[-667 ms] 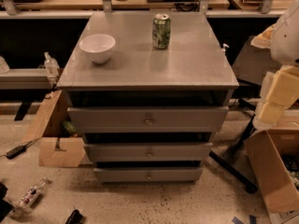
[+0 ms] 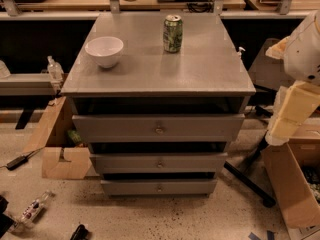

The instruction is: Open middle drawer

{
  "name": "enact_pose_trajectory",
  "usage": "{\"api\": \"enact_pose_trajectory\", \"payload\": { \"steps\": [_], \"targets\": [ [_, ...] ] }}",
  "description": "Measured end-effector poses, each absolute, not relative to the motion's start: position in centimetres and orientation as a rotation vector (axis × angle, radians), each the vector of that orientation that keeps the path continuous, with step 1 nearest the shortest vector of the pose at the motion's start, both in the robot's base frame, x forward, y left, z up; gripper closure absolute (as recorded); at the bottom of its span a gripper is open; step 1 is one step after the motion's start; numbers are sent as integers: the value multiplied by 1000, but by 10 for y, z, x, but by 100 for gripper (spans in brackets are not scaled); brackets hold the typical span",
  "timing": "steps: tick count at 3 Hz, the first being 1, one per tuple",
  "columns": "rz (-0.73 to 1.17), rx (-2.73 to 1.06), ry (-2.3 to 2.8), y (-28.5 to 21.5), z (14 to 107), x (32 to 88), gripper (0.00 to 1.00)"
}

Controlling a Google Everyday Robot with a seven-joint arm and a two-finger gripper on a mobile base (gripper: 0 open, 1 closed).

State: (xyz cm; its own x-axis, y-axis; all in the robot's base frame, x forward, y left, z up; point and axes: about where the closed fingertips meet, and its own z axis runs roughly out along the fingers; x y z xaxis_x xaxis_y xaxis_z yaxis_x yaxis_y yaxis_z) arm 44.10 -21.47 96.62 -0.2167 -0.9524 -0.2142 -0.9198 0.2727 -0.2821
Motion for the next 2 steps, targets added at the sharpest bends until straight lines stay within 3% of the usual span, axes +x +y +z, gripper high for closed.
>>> {"api": "enact_pose_trajectory", "payload": {
  "steps": [2],
  "targets": [
    [-47,-1753,2087,-236,833,438,0]
  ]
}}
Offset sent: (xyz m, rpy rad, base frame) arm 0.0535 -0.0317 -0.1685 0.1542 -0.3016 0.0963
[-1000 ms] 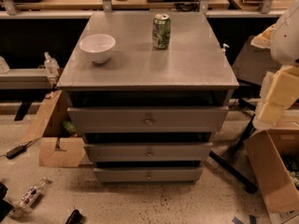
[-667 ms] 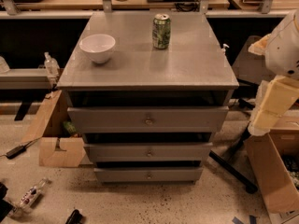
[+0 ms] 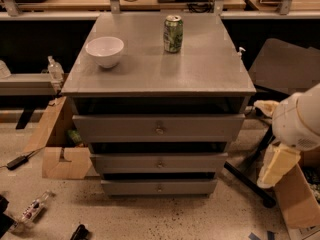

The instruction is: Open middle drawer

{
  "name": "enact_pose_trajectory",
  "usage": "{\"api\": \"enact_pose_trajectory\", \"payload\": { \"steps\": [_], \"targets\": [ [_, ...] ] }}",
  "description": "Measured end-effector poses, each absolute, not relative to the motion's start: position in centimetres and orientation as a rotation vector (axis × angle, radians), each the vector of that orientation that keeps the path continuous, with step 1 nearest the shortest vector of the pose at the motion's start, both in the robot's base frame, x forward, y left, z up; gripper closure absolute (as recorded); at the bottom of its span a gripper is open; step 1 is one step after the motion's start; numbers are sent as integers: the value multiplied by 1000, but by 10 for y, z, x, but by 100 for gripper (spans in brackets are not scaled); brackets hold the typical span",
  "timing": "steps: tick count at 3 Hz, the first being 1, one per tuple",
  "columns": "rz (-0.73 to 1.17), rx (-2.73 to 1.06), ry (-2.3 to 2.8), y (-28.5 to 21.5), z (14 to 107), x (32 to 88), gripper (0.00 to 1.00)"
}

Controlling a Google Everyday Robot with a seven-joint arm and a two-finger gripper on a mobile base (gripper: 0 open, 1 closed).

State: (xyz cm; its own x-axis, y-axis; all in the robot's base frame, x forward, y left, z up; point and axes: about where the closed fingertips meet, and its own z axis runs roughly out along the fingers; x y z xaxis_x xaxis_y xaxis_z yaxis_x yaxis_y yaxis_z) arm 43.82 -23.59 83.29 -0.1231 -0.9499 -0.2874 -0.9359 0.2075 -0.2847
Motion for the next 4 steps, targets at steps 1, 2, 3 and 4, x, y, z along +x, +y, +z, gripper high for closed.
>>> {"api": "enact_pose_trajectory", "payload": {
  "steps": [1,2,3,4],
  "targets": [
    [-71,-1723,2008,-247,785,467,0],
    [-136,-1678,1968,-248,792,486,0],
    [-136,-1678,1968,-248,792,486,0],
    [-111,-1683,1974,-245,770,490,0]
  ]
}}
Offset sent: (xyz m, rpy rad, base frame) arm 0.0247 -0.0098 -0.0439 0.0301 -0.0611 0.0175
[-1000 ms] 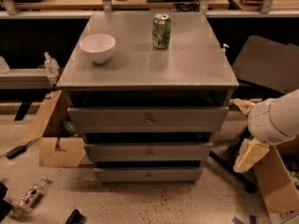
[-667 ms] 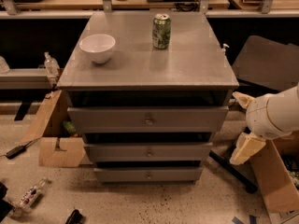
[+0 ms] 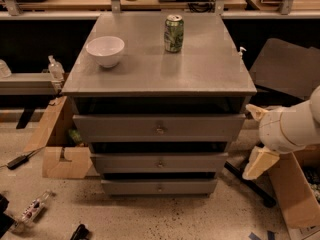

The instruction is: Open middle drawer

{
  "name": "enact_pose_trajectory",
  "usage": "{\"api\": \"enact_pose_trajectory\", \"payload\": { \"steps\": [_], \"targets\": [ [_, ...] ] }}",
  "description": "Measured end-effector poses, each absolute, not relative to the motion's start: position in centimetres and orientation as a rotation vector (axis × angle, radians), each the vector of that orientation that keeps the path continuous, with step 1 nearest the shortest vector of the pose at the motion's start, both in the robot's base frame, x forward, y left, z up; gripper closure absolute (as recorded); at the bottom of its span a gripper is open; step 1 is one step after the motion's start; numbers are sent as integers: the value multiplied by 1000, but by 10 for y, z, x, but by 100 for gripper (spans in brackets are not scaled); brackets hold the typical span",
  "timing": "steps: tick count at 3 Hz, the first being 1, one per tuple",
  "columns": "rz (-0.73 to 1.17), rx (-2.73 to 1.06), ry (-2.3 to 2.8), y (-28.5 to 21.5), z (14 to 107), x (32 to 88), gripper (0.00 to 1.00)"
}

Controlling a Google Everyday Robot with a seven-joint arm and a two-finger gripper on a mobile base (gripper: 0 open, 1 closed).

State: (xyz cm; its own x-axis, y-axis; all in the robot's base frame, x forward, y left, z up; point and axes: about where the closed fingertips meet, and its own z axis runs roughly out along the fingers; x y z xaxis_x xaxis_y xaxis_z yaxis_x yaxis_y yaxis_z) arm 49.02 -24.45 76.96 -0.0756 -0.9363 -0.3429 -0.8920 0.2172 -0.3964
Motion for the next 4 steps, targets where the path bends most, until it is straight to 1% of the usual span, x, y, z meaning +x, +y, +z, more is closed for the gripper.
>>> {"api": "enact_pose_trajectory", "payload": {
  "steps": [1,3,4],
  "targets": [
    [-75,-1732,1972,-239,703,501,0],
    [-20,-1747,1969,-242,605,516,0],
    [-4,-1744,1975,-241,591,517,0]
  ]
}}
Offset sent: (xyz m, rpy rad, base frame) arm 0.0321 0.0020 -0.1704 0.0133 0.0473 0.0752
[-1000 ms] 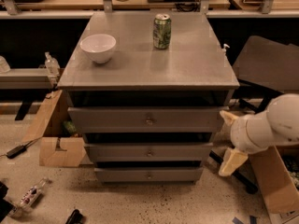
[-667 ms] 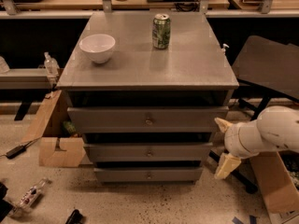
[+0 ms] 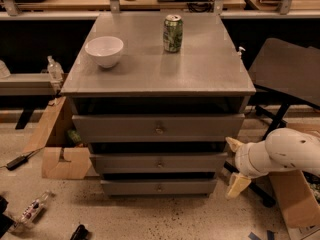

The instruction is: Open middle drawer

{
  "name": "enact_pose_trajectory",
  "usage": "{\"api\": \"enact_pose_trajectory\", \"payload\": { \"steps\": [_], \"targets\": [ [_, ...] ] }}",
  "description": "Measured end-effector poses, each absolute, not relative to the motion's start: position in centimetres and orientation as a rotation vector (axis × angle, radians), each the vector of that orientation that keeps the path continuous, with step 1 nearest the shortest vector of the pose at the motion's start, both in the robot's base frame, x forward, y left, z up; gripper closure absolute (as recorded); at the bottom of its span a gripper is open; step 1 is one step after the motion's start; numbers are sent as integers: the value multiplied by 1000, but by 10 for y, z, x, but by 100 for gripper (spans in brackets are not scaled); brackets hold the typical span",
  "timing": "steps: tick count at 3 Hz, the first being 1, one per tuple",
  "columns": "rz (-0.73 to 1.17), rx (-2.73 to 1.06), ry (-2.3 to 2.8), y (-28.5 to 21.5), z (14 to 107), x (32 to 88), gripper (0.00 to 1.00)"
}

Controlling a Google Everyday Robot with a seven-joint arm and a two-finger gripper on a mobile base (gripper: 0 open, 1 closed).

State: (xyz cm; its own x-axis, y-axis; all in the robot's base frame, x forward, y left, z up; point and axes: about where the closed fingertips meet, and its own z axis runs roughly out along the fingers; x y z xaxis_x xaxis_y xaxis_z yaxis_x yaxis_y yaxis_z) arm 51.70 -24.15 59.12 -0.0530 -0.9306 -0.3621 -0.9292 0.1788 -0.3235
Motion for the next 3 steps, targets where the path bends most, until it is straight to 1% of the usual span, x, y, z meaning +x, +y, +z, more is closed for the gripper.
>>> {"api": "enact_pose_trajectory", "payload": {
  "steps": [1,2,3],
  "targets": [
    [19,-1806,1925,-216,558,530,0],
    [54,-1887,1884,-190,503,542,0],
    [55,-1887,1884,-190,503,542,0]
  ]
}}
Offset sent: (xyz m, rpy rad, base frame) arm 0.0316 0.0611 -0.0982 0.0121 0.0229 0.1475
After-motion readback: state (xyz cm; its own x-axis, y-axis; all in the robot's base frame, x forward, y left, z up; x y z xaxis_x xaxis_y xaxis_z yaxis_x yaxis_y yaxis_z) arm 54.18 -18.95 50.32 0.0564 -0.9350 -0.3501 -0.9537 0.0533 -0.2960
